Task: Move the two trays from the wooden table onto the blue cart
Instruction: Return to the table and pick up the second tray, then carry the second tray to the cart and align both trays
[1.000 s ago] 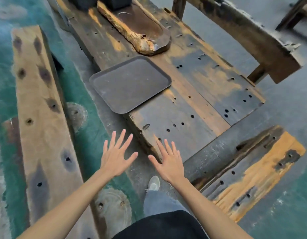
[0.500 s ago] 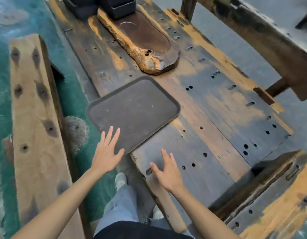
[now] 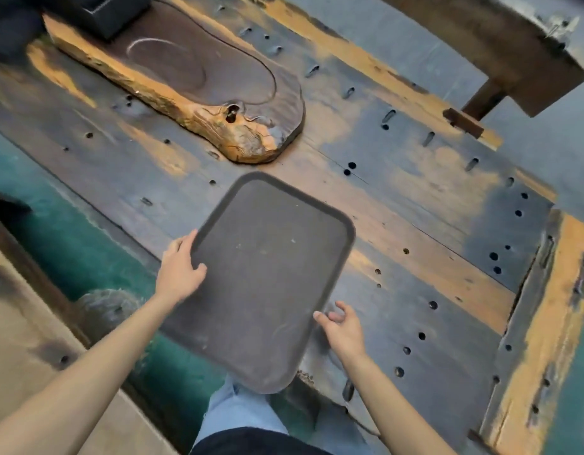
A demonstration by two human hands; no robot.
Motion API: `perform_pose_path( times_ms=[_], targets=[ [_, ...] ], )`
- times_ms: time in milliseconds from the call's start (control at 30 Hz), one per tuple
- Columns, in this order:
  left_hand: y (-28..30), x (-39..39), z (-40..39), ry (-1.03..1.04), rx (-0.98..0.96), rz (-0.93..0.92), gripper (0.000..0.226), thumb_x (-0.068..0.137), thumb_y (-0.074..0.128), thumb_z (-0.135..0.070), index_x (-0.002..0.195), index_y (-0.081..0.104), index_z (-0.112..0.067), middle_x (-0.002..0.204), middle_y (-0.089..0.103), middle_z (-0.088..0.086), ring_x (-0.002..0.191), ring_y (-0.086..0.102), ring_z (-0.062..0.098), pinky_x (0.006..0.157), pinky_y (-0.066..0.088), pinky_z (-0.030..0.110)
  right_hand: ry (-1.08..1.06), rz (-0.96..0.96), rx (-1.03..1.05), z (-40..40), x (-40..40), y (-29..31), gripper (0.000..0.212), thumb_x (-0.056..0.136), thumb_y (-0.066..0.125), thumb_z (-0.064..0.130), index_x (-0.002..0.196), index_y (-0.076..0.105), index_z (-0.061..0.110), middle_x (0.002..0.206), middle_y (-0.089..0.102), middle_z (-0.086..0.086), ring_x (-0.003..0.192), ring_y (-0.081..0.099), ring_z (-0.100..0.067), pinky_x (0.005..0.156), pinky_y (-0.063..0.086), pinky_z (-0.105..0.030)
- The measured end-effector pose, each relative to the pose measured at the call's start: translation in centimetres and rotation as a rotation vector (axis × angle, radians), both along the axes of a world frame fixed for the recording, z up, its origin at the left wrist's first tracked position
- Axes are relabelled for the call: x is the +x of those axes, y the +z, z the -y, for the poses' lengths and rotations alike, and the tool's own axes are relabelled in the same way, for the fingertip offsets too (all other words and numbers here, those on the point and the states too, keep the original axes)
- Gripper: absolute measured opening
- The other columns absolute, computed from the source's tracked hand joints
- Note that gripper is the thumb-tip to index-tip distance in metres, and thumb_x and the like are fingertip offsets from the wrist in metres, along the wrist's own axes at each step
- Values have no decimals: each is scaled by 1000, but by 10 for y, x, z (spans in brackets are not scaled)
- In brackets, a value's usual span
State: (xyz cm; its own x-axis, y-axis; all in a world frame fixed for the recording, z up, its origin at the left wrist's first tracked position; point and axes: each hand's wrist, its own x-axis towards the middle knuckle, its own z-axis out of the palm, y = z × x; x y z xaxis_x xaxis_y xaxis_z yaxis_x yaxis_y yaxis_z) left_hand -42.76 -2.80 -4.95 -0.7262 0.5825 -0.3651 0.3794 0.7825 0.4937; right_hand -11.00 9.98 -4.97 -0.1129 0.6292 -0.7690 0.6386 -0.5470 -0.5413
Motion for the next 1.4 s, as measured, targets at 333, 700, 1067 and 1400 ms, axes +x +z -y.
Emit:
perform_pose_path(
  times_ms=[333, 700, 1067, 1400],
  targets=[
    [-22, -60, -31, -71, -163, 203, 71, 77, 64, 3, 144, 45, -9, 135, 52, 27, 124, 53, 38, 104, 39, 39, -274, -57, -89, 4, -27, -12, 75, 85, 49, -20, 150, 41, 17, 119, 62, -6, 105, 67, -23, 83, 54, -33],
    [6, -55, -71, 309, -59, 663, 18, 90, 54, -35, 88, 64, -20, 74, 62, 4, 56, 61, 11, 57, 45, 28, -420, -132, -145, 1, 8, -20, 75, 85, 47, -21, 142, 53, 27, 104, 56, 0, 77, 60, -15, 69, 44, -33],
    [41, 65, -134, 87, -75, 815, 66, 79, 41, -73, 100, 68, -17, 87, 60, 5, 84, 57, 22, 73, 42, 38, -822, -272, -149, 18, 143, 3, 39, 95, 48, 60, 111, 70, 32, 94, 71, 13, 98, 65, -8, 76, 48, -33],
    [67, 270, -155, -261, -184, 823, 65, 77, 43, -73, 99, 69, -18, 85, 58, 6, 79, 57, 23, 70, 43, 37, -1182, -332, -74, 111, 329, 17, 71, 93, 15, 76, 118, 69, 37, 115, 68, 2, 111, 59, -15, 85, 43, -40]
  ],
)
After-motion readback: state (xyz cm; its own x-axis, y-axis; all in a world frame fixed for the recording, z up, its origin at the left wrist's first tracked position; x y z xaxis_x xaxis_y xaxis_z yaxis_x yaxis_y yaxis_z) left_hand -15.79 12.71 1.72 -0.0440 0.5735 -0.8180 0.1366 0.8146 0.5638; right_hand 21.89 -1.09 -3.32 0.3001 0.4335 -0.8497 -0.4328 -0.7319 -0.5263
